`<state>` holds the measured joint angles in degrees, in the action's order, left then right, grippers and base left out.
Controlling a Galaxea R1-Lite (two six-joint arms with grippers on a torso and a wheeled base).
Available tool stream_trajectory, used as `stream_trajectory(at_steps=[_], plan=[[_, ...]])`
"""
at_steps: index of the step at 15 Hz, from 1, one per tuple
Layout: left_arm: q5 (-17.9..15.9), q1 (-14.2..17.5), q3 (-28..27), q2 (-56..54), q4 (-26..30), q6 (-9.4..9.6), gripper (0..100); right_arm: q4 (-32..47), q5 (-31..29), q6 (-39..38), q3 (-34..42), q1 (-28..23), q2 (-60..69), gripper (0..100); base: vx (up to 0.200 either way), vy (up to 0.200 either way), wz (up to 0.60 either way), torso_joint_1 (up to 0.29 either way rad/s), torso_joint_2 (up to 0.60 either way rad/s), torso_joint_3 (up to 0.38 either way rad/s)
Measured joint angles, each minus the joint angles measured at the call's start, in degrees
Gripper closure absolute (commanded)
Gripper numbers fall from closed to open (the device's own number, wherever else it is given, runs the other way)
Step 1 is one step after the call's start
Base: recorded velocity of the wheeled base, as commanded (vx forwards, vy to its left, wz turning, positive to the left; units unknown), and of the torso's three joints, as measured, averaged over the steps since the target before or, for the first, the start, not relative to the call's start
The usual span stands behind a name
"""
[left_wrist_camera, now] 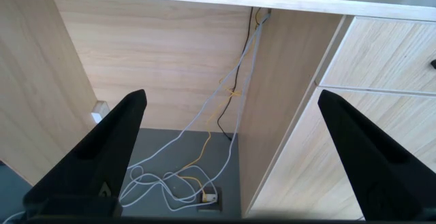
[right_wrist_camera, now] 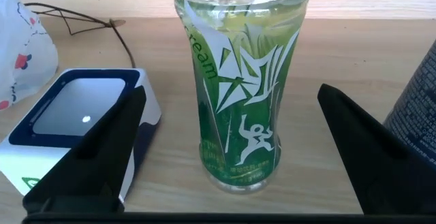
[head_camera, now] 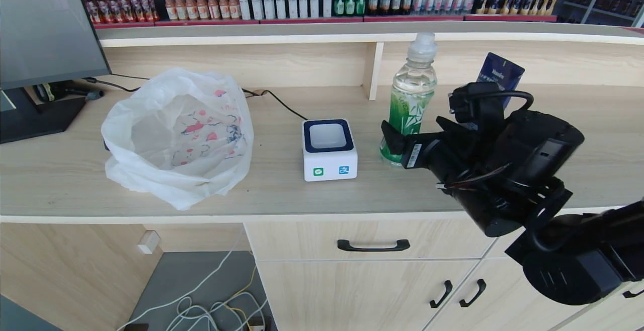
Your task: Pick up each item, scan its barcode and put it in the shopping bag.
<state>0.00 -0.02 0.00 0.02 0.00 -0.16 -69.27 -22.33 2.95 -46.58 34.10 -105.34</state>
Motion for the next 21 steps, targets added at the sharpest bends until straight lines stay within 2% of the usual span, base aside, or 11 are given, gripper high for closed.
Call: stream_trajectory(at_steps=[3, 7, 13, 17, 21], plan=[[0.00, 0.02, 0.00, 0.00, 0.00, 0.00, 0, -0.37, -0.05, 0.90, -2.15, -0.39, -1.58, 0, 0.000, 0.000, 0.00, 0.000, 0.00, 0.000], [0.00, -0.02, 0.00, 0.00, 0.02, 0.00, 0, -5.60, 0.11, 2.82, -3.08, -0.65, -4.36, 0, 0.000, 0.000, 0.00, 0.000, 0.00, 0.000], [0.00, -0.02, 0.00, 0.00, 0.00, 0.00, 0, -5.62, 1.23, 3.80, -6.97, -1.33, -7.40, 0, 0.000, 0.000, 0.00, 0.000, 0.00, 0.000], [0.00, 0.02, 0.00, 0.00, 0.00, 0.00, 0, -3.62, 5.72, 5.61, -10.63, -4.45, -9.13, 0, 0.000, 0.000, 0.00, 0.000, 0.00, 0.000], [0.00, 0.02, 0.00, 0.00, 0.00, 0.00, 0, -3.49, 6.27, 5.61, -11.76, -6.23, -9.74, 0, 0.000, 0.000, 0.00, 0.000, 0.00, 0.000]])
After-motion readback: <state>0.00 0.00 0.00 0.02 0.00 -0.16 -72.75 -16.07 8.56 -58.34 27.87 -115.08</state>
